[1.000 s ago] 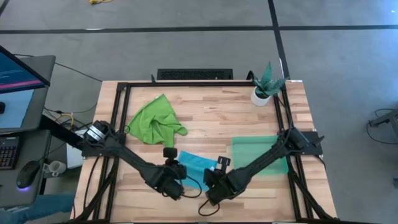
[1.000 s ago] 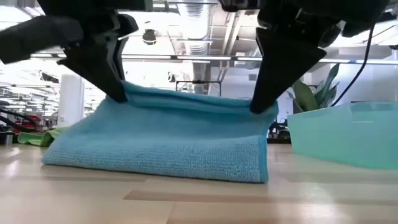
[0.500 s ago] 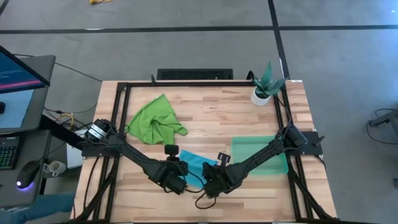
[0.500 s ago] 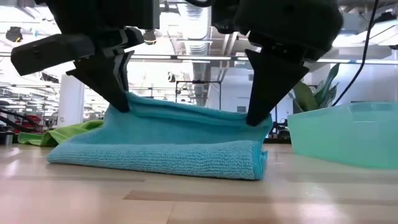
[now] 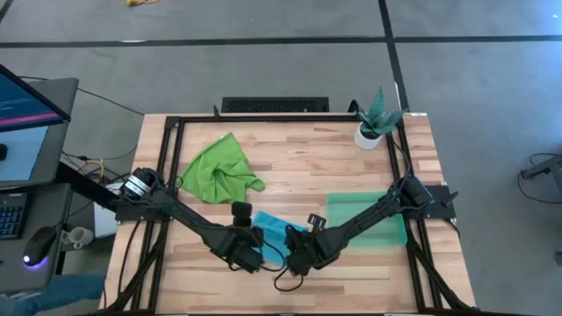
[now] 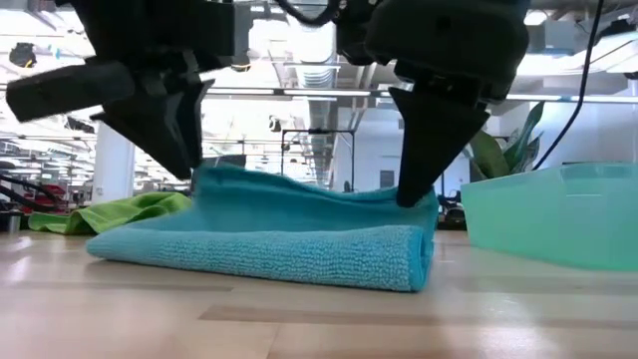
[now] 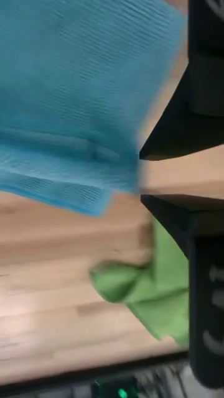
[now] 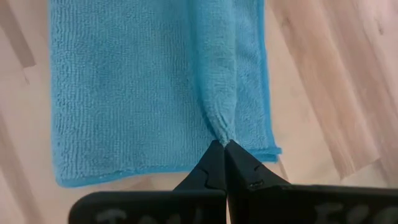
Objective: Roll microfiber towels into tight, uniform cylinder then place into a basket
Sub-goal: Fold the blue microfiber towel
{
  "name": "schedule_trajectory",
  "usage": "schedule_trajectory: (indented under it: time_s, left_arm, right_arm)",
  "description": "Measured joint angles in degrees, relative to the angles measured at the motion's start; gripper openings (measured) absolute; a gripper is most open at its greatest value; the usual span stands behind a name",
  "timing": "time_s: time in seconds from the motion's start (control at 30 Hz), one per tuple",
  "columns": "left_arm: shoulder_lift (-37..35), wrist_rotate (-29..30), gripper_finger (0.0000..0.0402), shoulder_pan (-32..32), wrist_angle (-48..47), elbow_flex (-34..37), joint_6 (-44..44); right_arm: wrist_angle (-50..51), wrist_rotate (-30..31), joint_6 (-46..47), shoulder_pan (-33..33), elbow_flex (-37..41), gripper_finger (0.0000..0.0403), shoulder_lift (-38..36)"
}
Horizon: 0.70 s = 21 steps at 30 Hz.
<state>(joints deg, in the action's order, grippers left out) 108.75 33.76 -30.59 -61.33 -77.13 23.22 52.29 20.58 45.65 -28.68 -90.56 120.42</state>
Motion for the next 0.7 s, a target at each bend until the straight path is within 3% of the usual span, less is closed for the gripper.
schedule_trajectory:
  time_s: [0.17,0.3,0.47,0.7]
  left_arm:
    - [0.0,6.03,0.0103,-1.48,-11.57,-2.97,6.38]
    - [-0.02,6.91,0.0098,-3.34,-12.63,-3.11,9.15]
    - [-0.02,5.88,0.0082,-5.87,-3.69,-1.76,8.53]
    - [0.0,2.06,0.0048,-6.49,9.55,2.68,5.19]
  right_arm:
    - [-0.02,-1.0,0.02,0.75,0.0,0.0008,0.0]
    - [-0.02,-1.07,0.57,1.09,0.0,0.0008,0.0]
    - [-0.19,-2.51,1.07,1.45,0.0,0.0022,0.0]
    - [-0.13,-2.67,2.5,1.39,0.0,0.0093,0.0]
